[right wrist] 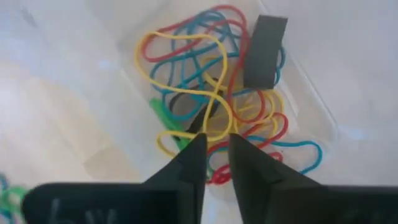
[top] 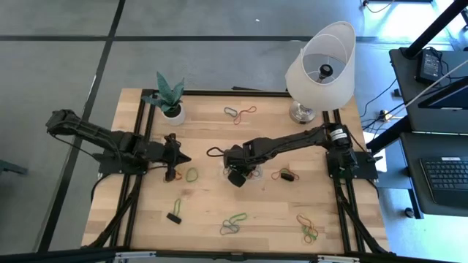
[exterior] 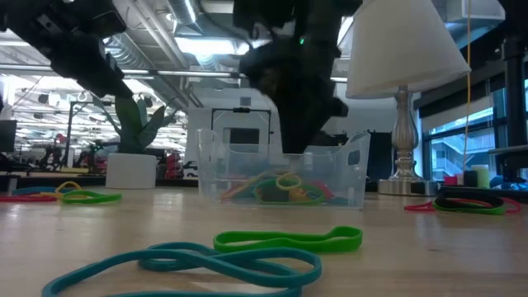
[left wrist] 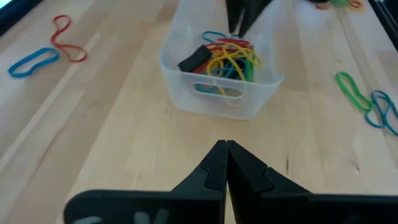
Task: Pick and place rubber bands into bin
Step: Put the yellow rubber band into the transparent bin, then put the blue rubber band into the transparent bin
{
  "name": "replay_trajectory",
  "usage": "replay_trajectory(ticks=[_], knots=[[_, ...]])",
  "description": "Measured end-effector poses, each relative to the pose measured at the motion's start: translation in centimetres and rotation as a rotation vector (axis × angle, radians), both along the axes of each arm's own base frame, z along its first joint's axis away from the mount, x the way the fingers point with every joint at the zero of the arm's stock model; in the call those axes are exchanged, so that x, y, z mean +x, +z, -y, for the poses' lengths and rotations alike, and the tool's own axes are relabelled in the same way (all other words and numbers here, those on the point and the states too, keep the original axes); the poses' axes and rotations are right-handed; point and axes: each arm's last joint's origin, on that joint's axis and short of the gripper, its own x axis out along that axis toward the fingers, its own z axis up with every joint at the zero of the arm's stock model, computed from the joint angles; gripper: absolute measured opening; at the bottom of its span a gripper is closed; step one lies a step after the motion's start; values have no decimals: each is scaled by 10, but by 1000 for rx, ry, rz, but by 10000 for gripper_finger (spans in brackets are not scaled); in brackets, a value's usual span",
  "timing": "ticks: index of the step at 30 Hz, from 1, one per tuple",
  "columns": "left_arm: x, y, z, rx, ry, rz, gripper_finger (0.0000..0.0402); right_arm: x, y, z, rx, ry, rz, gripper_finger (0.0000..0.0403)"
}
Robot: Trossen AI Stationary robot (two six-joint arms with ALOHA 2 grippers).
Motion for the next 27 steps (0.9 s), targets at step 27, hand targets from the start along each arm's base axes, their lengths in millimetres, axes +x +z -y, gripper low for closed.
replay_trajectory(ticks=[27], knots=[[31, 42, 25, 56, -66, -148, 3, -154, 81, -30, -39, 107, 479, 59]])
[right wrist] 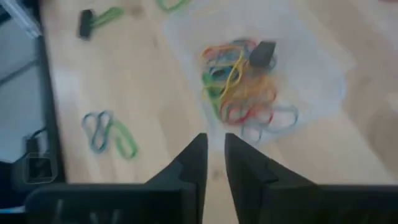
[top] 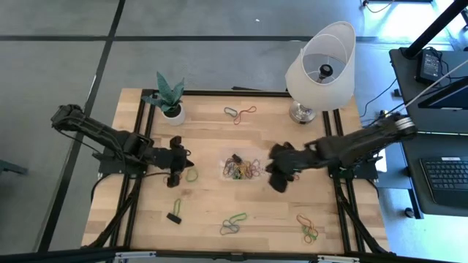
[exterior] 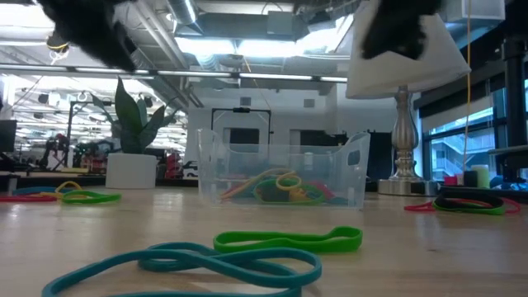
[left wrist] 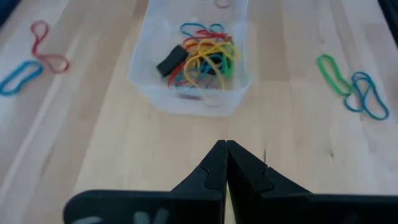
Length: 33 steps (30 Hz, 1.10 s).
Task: Pick and place rubber bands into bin
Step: Put the blue rubber band into the transparent bin
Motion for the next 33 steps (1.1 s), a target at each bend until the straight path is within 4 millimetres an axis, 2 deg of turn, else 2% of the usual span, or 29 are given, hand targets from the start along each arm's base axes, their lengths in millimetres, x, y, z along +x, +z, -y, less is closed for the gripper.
replay_trajectory(ticks=[6, 11, 14, 21, 25, 29, 33], knots=[[38, 26, 32, 100, -20, -48, 3, -55, -19, -2, 94, 16, 69, 28], [78, 29, 65, 99, -16, -91, 3, -89, -32, -3, 116, 93, 100, 6], [105, 26, 87, 104, -25, -122, 3, -104, -38, -4, 116, 145, 108, 5], [153, 5, 131, 119, -74, -237, 3, -120, -57, -3, 98, 203, 81, 14], [172, -9, 153, 96, -106, -285, 3, -122, -61, -5, 94, 218, 70, 8], [182, -21, 169, 39, -172, -350, 7, -123, -61, -7, 99, 239, 69, 6], [183, -36, 178, -51, -205, -438, 29, -124, -61, -9, 100, 249, 69, 12]])
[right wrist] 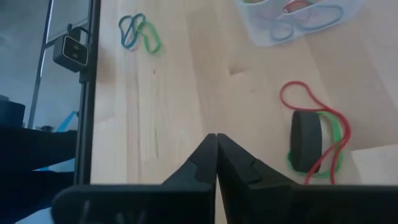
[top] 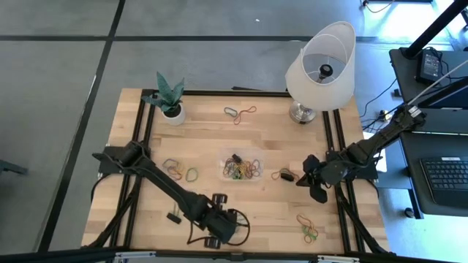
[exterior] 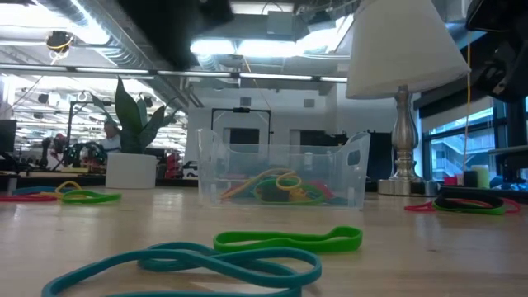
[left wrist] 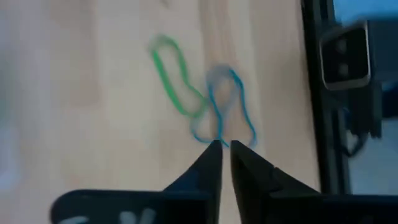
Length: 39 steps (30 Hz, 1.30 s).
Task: Pick and place rubber bands into bin
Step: Put the blue rubber band into the transparent bin
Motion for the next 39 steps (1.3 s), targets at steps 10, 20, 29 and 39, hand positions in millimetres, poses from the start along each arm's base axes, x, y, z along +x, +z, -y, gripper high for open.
replay_trajectory(ticks=[10, 20, 29, 39], knots=[[9, -39, 12, -25, 23, -57, 122, 0, 0, 0, -3, 5, 0, 6], [15, -72, 15, 37, 40, -87, 157, 0, 0, 0, -5, 7, 0, 13], [18, -78, 15, 59, 46, -65, 52, 0, 0, 0, -7, 7, -1, 14], [7, -63, 21, 11, 46, -87, 3, 0, 0, 0, -10, 8, -3, 14]])
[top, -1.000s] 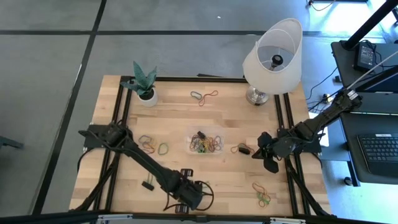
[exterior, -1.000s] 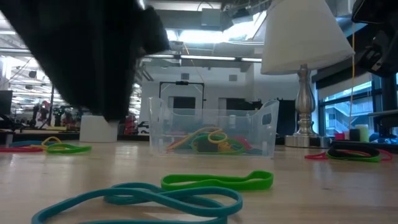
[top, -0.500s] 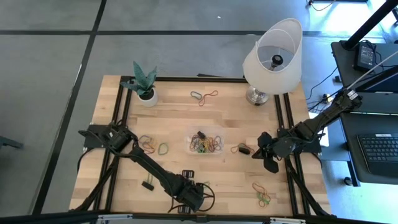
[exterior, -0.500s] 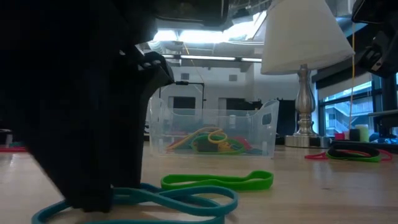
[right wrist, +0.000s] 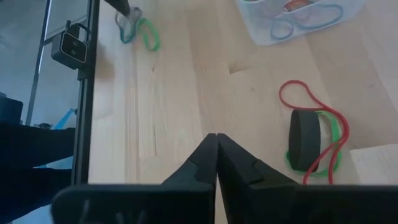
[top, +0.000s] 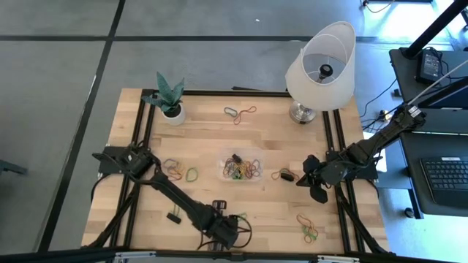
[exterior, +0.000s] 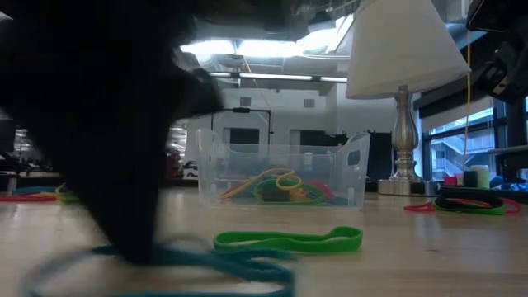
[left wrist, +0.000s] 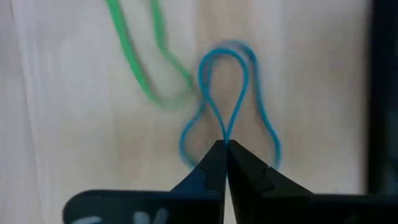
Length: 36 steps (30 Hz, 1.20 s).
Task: Pick and place rubber bands into bin
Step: Put the blue rubber band into the transparent bin
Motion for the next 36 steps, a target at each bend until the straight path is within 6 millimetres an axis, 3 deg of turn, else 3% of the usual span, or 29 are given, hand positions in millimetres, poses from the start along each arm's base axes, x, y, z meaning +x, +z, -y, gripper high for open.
replay_trajectory(ticks=[10, 13, 19, 24, 28, 32, 36], knots=[[-27, 94, -16, -25, 63, 156, 3, 1, 0, 1, -43, -17, 21, 14], [-33, 118, -31, 2, 112, 214, 3, 2, 0, 1, -48, -27, 30, 14], [-30, 151, -78, 110, 144, 289, 3, 2, 1, 1, -42, -29, 36, 14], [-12, 159, -134, 192, 159, 294, 3, 2, 1, 1, -24, -48, 33, 14], [2, 155, -180, 217, 174, 253, 3, 2, 1, 1, -19, -51, 37, 14], [5, 136, -214, 203, 125, 159, 3, 3, 1, 1, 0, -94, 38, 14], [-1, 109, -232, 194, 81, 56, 2, 3, 2, 2, 1, -149, 50, 14]])
